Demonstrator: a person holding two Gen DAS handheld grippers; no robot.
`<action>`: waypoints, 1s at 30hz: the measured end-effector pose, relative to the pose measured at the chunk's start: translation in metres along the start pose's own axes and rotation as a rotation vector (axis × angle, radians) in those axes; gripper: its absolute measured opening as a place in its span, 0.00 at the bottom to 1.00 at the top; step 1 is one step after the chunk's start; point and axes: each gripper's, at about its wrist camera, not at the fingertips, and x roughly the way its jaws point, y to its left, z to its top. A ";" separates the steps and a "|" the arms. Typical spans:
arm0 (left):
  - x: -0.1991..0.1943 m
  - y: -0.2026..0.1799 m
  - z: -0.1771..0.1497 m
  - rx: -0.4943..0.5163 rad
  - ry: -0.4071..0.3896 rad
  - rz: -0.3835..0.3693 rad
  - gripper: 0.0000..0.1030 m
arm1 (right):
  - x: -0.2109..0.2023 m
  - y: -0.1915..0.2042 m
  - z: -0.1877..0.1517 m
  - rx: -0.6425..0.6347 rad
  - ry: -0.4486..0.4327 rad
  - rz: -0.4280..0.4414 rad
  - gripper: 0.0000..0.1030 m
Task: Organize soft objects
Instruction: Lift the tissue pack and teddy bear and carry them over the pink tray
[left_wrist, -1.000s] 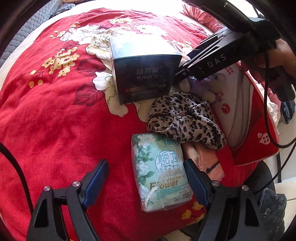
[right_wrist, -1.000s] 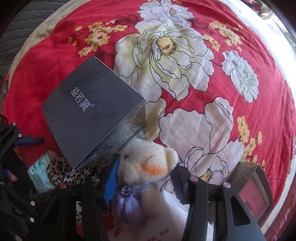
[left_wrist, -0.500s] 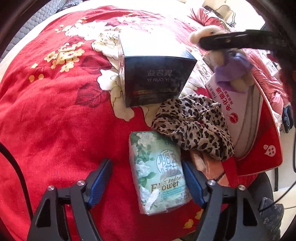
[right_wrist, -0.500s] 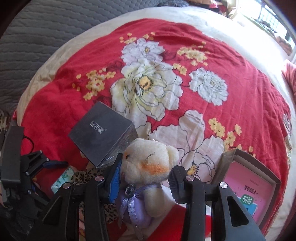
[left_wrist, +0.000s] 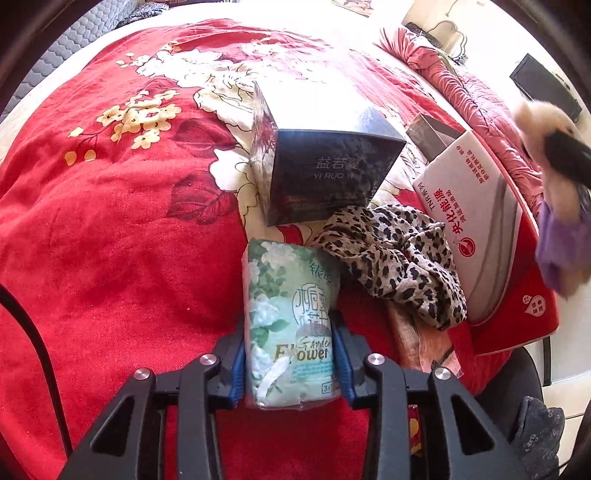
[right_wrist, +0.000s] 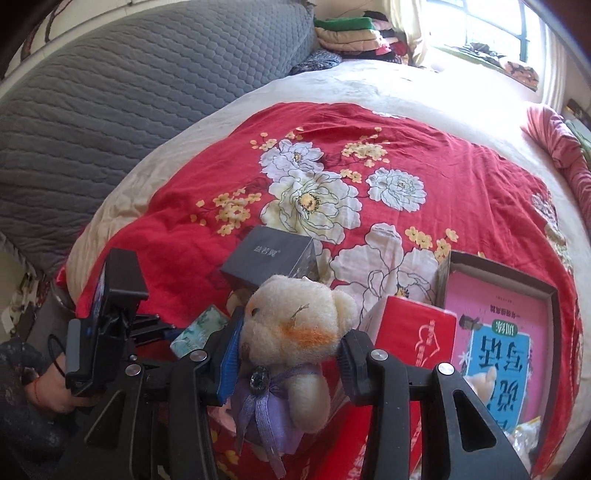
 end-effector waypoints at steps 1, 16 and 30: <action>-0.001 -0.002 0.000 0.000 -0.001 0.000 0.36 | -0.005 0.001 -0.006 0.025 -0.015 0.003 0.44; -0.043 -0.007 -0.019 -0.026 -0.067 0.058 0.33 | -0.042 0.000 -0.039 0.175 -0.130 -0.003 0.44; -0.103 -0.049 -0.012 0.034 -0.177 0.063 0.32 | -0.060 0.000 -0.044 0.179 -0.163 -0.004 0.44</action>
